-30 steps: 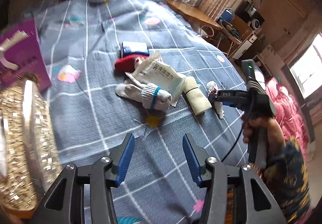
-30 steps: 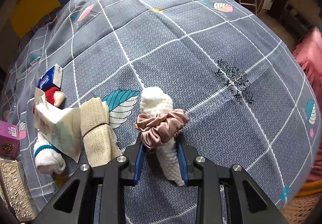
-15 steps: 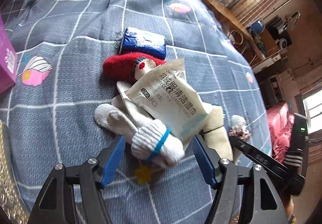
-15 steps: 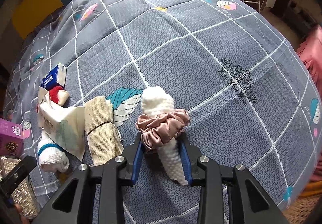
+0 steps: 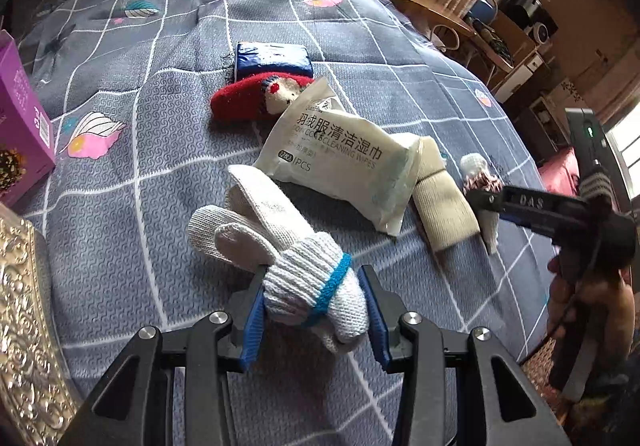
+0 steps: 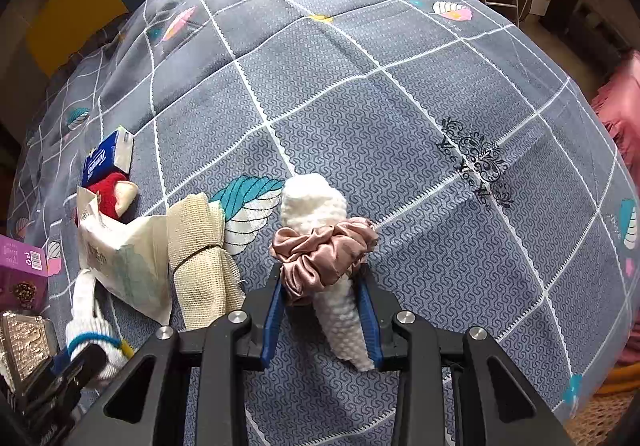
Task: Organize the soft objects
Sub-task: 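Carry the white knit glove into the gold tray and open the left gripper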
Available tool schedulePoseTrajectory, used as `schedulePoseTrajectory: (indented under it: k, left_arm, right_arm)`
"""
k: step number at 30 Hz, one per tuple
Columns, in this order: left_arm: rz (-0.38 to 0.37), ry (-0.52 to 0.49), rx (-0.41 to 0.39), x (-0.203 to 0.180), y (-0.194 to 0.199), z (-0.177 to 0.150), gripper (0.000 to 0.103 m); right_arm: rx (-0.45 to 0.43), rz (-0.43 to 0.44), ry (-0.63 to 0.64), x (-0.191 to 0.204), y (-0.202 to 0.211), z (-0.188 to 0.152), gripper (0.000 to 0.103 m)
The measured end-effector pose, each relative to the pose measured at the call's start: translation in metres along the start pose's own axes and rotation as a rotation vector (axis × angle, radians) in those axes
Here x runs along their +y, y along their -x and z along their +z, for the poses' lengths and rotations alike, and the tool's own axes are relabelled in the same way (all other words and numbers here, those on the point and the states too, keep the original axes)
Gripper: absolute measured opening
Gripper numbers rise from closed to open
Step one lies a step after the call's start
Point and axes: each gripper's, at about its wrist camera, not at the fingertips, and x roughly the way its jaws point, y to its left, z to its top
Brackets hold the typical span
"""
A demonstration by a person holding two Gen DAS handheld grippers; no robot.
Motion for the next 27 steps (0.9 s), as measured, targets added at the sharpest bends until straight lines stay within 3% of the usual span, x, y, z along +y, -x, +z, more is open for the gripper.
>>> schedulePoseTrajectory:
  k: [7, 10, 14, 21, 24, 27]
  left_arm:
    - [-0.018, -0.079, -0.003, -0.007, 0.036, -0.019, 0.043]
    - [-0.008, -0.111, -0.054, -0.01, 0.057, 0.002, 0.043]
    - [0.053, -0.103, -0.158, 0.003, 0.086, 0.056, 0.043]
    - [0.204, 0.037, -0.294, 0.08, 0.135, 0.138, 0.043]
    - [0.271, 0.123, -0.34, 0.131, 0.158, 0.143, 0.043]
    - [0.329, 0.207, -0.368, 0.182, 0.177, 0.128, 0.043]
  right_arm:
    - [0.002, 0.006, -0.016, -0.001, -0.002, -0.001, 0.036]
    - [0.0, 0.007, -0.019, -0.001, -0.001, -0.001, 0.036]
    - [-0.002, 0.008, -0.023, -0.001, -0.001, -0.001, 0.036]
    - [-0.002, -0.001, -0.013, -0.001, -0.002, -0.001, 0.036]
    - [-0.002, -0.007, -0.006, 0.001, -0.003, -0.001, 0.036]
    - [-0.003, -0.009, -0.002, 0.001, -0.003, -0.001, 0.036]
